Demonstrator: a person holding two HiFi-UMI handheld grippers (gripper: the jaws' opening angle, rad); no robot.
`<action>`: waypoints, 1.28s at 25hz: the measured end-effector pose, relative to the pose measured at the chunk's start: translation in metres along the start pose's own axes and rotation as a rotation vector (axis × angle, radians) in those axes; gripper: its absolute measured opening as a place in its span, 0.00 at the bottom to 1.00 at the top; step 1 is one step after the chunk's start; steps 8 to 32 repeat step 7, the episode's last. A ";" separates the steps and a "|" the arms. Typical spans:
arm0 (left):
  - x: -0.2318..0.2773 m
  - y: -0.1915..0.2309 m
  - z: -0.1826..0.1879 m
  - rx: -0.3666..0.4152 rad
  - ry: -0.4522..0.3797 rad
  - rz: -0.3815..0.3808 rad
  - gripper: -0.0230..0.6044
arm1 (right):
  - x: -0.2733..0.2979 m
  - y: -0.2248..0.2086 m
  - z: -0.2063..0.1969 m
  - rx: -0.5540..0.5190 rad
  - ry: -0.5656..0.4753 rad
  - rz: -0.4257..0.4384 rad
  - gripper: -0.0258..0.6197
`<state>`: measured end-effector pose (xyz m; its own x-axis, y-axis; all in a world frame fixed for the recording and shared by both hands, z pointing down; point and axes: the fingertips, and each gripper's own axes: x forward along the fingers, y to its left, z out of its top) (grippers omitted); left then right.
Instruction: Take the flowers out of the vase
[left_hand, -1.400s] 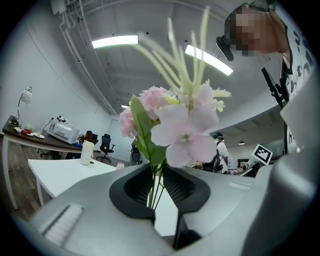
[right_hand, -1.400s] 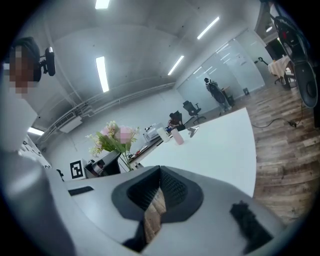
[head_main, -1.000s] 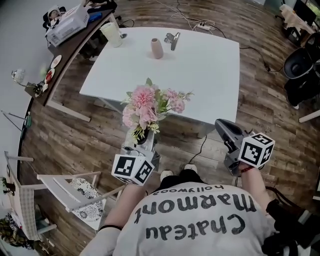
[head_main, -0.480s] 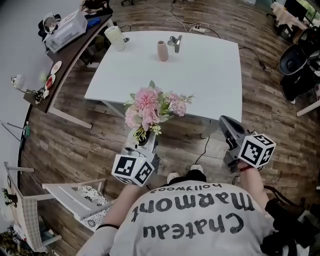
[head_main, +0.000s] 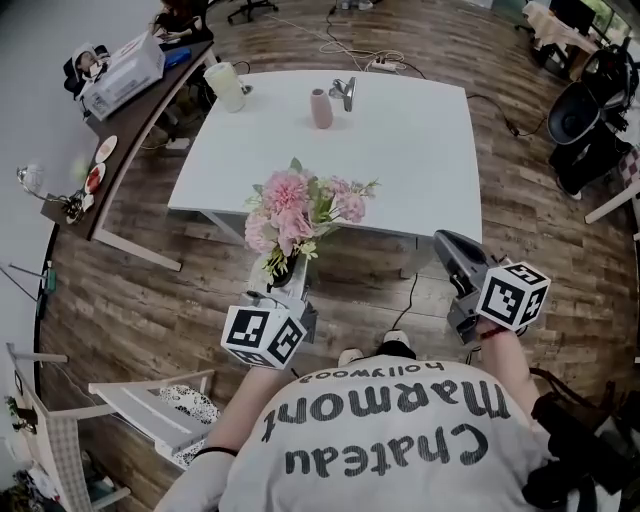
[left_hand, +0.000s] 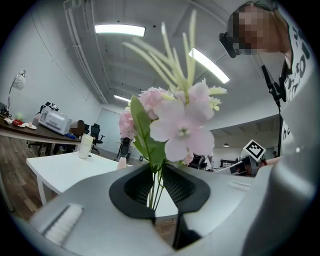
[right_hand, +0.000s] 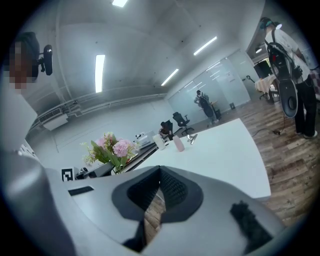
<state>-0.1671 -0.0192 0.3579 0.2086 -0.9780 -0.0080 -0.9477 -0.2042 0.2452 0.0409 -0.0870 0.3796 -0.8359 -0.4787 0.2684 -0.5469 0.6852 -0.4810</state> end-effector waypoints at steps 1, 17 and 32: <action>-0.002 0.001 0.001 0.001 -0.001 -0.001 0.14 | 0.000 0.001 0.000 -0.003 -0.002 -0.004 0.06; -0.009 0.007 0.000 -0.004 -0.004 -0.004 0.14 | 0.000 0.006 -0.002 -0.014 -0.004 -0.010 0.06; -0.009 0.007 0.000 -0.004 -0.004 -0.004 0.14 | 0.000 0.006 -0.002 -0.014 -0.004 -0.010 0.06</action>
